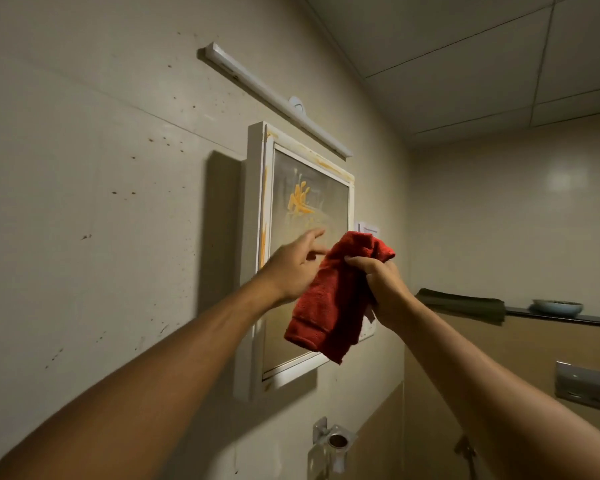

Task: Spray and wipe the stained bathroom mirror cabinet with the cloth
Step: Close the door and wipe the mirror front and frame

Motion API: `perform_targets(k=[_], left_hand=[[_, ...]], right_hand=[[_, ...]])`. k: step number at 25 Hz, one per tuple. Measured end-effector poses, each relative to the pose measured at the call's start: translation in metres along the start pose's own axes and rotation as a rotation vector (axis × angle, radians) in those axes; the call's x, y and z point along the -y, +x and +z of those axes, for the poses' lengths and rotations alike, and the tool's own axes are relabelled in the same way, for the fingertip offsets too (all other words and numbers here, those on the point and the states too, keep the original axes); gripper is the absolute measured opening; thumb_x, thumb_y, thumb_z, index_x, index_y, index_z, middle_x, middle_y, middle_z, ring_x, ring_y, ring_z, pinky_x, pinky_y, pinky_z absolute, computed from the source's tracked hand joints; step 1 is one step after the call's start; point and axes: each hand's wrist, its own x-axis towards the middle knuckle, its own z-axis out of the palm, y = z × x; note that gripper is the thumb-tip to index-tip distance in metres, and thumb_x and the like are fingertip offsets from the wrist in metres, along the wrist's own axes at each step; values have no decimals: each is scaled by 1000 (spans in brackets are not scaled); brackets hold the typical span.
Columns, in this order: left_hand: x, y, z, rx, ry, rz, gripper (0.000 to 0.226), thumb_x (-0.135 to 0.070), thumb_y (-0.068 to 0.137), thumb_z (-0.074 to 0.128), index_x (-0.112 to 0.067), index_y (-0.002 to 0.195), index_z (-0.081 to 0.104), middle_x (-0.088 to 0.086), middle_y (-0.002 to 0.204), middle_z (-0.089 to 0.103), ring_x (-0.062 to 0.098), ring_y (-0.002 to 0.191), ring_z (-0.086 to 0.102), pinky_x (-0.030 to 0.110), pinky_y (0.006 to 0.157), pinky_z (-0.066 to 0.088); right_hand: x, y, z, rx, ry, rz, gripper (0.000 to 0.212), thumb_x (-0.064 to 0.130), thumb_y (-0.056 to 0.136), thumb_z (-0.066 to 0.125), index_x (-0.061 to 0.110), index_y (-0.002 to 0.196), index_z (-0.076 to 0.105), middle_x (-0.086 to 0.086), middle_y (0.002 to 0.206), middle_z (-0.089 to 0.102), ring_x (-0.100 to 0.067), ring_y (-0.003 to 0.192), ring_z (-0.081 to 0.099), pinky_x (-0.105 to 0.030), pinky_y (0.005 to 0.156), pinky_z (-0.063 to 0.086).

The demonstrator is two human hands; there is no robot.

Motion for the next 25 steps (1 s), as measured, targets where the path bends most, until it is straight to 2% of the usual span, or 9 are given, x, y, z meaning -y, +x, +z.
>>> perform_targets(k=[2,4,6,8,10,12,15,20,25], left_hand=[[5,-2,-27,-288,25,82,46,-14,103,49,-21,149,48,1,135,63,15,122,59,39,101,53],[13,-6,-53,-422,-28,68,43,-31,104,47,-23,146,49,-1,137,60,10,120,56,26,97,50],[27,-16,-69,-382,-92,-46,47,-44,108,41,-28,152,41,-3,149,52,8,128,50,24,101,44],[40,-30,-75,-263,-146,-168,56,-54,107,35,-32,158,31,-4,161,40,12,142,43,36,114,39],[49,-43,-72,-153,-192,-240,71,-66,99,30,-33,162,23,-4,165,34,15,147,39,38,113,37],[56,-50,-69,-75,-179,-276,83,-75,90,25,-36,162,17,-5,167,32,14,148,37,37,109,36],[65,-54,-71,-37,-183,-301,88,-80,86,22,-39,162,14,-7,167,31,12,150,34,37,110,33],[74,-51,-68,-85,-187,-282,92,-87,84,23,-39,162,15,-7,169,25,12,149,34,42,116,32],[73,-44,-72,-99,-189,-260,93,-87,80,24,-43,162,15,-11,168,26,2,142,34,29,104,32]], right_hand=[[-7,2,8,-89,-123,-57,22,11,96,66,19,117,64,-10,105,74,-30,99,73,-43,83,61],[-15,3,27,-133,-235,-119,26,11,97,66,21,121,60,-5,106,70,-28,95,72,-40,79,62],[-24,6,57,-61,-200,-154,25,9,98,66,29,112,61,-1,103,70,-22,93,71,-31,73,58],[-36,7,95,44,-172,-124,30,5,99,64,35,102,62,-2,102,71,-21,95,71,-30,76,58],[-52,5,122,57,-219,-129,26,7,100,63,33,103,64,-3,100,71,-23,95,72,-29,76,59],[-61,3,131,36,-181,-171,18,22,98,69,28,115,65,-1,98,72,-21,92,72,-29,76,60],[-70,2,118,120,58,-171,29,47,94,65,27,115,67,8,95,75,-15,93,74,-26,76,61],[-84,-4,104,105,81,-188,19,18,109,51,20,99,67,14,76,73,-8,79,74,-17,67,57],[-73,-1,116,142,105,-158,13,23,105,62,23,115,70,0,99,76,-20,95,74,-31,81,60]])
